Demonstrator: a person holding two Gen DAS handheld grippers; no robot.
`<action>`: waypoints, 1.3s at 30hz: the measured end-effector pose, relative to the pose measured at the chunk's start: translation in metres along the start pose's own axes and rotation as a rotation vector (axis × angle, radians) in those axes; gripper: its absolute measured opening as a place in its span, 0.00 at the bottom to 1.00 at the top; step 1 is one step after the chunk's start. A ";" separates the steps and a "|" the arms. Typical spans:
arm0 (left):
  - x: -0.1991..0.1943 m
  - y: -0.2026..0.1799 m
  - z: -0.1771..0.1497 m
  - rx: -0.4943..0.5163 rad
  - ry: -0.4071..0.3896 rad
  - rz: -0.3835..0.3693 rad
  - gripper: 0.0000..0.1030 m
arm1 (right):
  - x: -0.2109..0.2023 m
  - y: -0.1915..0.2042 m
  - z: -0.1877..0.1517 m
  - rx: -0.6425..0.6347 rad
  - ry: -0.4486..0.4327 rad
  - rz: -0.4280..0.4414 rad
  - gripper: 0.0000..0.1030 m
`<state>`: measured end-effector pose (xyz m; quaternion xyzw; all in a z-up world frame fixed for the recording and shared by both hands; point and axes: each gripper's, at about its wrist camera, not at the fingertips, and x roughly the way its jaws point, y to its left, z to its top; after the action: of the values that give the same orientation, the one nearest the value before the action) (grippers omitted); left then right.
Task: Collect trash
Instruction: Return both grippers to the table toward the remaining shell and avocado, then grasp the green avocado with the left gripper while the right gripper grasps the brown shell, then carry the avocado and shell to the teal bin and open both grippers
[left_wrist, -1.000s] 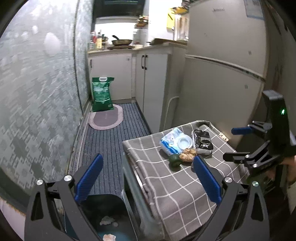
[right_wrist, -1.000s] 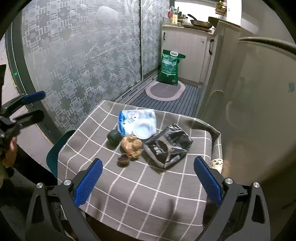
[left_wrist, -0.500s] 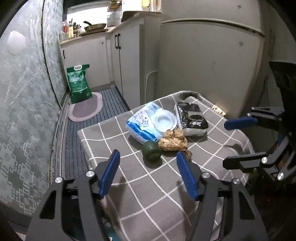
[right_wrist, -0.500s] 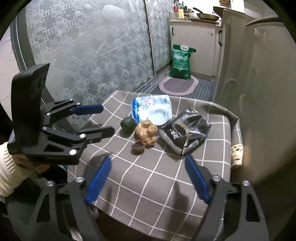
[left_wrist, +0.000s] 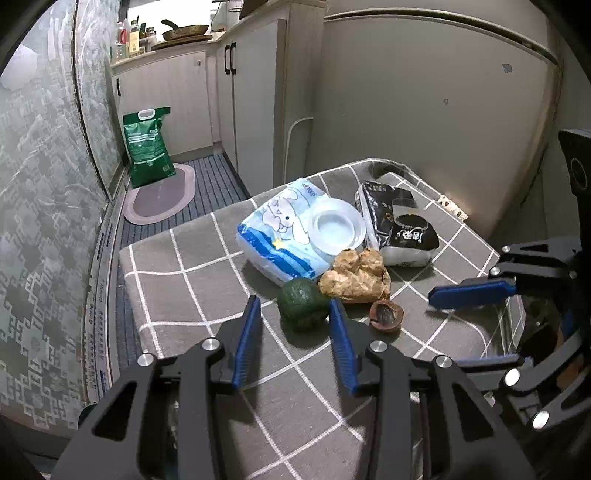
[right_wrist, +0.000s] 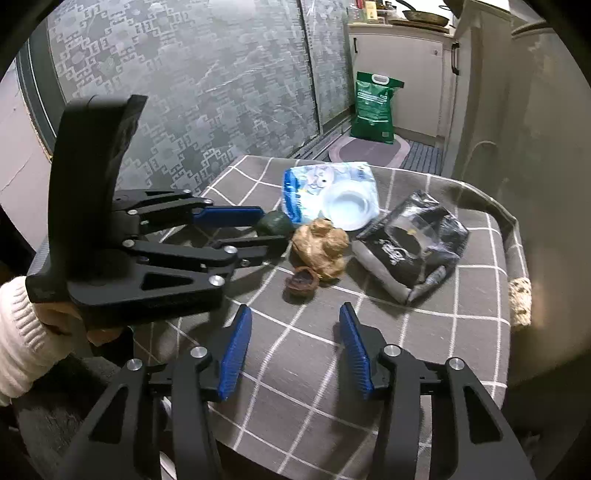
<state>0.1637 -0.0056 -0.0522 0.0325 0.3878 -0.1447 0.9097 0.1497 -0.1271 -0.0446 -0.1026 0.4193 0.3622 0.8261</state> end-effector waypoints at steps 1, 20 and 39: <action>0.000 0.001 0.001 -0.005 0.001 -0.006 0.37 | 0.001 0.001 0.000 -0.004 0.003 -0.003 0.46; -0.024 0.008 0.000 -0.030 -0.030 -0.058 0.26 | 0.019 0.003 0.010 0.011 0.006 -0.058 0.29; -0.081 0.112 -0.038 -0.235 -0.075 0.114 0.26 | 0.011 0.056 0.052 -0.037 -0.080 -0.023 0.20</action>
<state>0.1157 0.1273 -0.0267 -0.0577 0.3651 -0.0475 0.9279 0.1474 -0.0568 -0.0131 -0.1080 0.3778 0.3642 0.8444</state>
